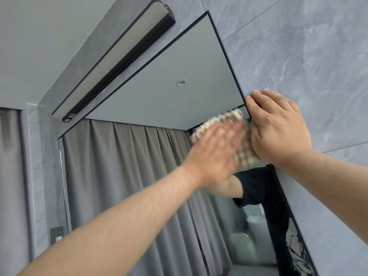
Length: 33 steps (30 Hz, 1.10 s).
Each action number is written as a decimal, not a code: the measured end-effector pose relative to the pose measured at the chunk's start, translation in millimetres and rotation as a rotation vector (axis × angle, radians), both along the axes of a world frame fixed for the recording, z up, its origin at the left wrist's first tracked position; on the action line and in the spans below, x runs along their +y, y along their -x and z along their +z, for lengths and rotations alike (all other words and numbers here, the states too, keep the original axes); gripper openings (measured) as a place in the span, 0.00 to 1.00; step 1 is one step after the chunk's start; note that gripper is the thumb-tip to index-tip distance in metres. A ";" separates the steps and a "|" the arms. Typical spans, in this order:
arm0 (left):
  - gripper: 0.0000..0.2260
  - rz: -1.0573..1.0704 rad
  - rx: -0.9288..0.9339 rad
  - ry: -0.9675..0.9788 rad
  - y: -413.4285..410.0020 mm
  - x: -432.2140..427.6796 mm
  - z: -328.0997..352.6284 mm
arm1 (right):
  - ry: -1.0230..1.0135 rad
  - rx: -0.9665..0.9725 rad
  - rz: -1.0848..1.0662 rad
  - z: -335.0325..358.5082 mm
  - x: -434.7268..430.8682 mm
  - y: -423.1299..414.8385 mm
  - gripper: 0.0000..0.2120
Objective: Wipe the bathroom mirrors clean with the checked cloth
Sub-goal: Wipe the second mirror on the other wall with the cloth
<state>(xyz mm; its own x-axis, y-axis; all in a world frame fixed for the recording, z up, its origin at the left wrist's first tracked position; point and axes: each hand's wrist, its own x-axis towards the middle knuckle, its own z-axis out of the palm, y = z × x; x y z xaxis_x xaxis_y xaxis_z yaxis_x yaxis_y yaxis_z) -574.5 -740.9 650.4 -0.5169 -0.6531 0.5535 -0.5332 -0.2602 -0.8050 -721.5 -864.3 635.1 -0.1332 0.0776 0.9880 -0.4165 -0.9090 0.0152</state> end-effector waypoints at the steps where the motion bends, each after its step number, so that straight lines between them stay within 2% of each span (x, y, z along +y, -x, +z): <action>1: 0.29 0.009 0.067 0.055 2.5 -0.1 21.7 | 0.008 0.014 0.002 0.6 0.0 1.9 0.25; 3: 0.30 0.040 0.207 0.126 5.5 0.6 59.1 | 0.050 0.073 -0.022 -1.4 -3.2 8.1 0.24; 7: 0.31 0.005 0.351 0.209 19.3 -11.3 106.8 | 0.192 0.241 -0.192 -15.0 -18.2 30.0 0.27; 14: 0.32 -0.021 0.413 0.324 36.0 -26.1 142.4 | 0.141 0.279 -0.259 -21.0 -13.5 35.9 0.27; 20: 0.32 -0.058 0.357 0.310 33.6 -25.3 111.8 | 0.120 0.282 -0.295 -22.5 -12.4 35.1 0.28; 25: 0.30 -0.084 0.216 0.180 28.9 -21.7 57.6 | 0.119 0.263 -0.292 -23.0 -12.5 35.0 0.27; 33: 0.30 -0.010 0.040 0.042 7.7 -2.5 -12.8 | 0.124 0.259 -0.268 -23.3 -13.5 34.8 0.28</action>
